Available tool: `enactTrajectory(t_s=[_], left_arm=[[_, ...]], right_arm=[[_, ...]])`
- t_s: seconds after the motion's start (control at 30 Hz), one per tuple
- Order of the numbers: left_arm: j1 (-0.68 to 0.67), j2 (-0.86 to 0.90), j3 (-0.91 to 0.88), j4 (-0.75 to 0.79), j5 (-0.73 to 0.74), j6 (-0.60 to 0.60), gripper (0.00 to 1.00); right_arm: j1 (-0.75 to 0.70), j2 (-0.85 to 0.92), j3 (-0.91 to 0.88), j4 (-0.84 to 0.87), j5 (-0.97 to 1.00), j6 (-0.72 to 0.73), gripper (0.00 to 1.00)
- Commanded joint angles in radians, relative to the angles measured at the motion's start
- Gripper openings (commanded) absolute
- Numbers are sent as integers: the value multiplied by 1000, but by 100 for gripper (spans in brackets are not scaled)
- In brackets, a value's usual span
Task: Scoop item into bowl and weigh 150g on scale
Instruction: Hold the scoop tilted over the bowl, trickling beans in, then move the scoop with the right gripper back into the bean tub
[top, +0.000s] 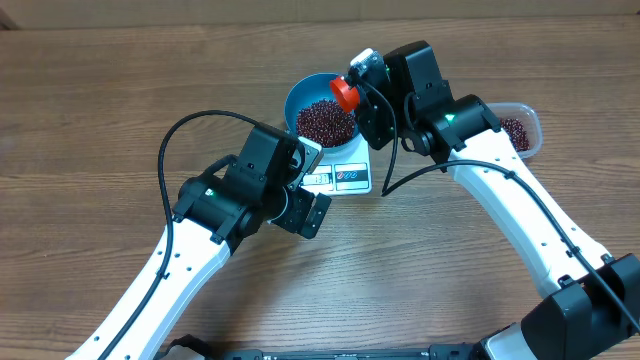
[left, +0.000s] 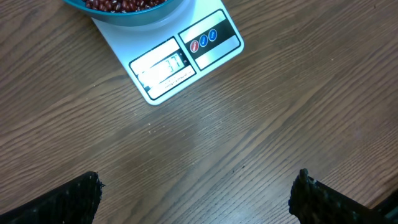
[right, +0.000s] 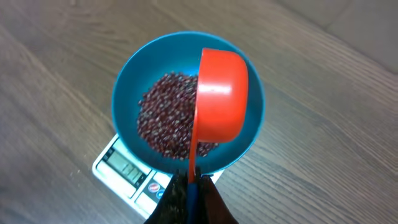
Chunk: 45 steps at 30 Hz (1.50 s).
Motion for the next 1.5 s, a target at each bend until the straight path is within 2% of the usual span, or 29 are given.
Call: enactTrajectory(t_s=[0.0,0.2,0.4,0.73,0.93,1.1,1.47], left_arm=[[-5,-3,2,4,11,0,99],[-5,-3,2,4,11,0,100],[-5,-3,2,4,11,0,100],[-5,-3,2,4,11,0,100],[-5,-3,2,4,11,0,99],[-5,-3,2,4,11,0,100],[-5,-3,2,4,11,0,99]], right_arm=[[2,-24,29,21,131,141,4],[2,-24,29,18,155,167,4],[-55,-49,29,-13,184,294,3],[-404,-79,29,-215,171,342,3],[-536,-66,27,-230,170,320,4],[-554,-5,8,-246,171,254,4],[-554,133,-4,-266,215,233,4]])
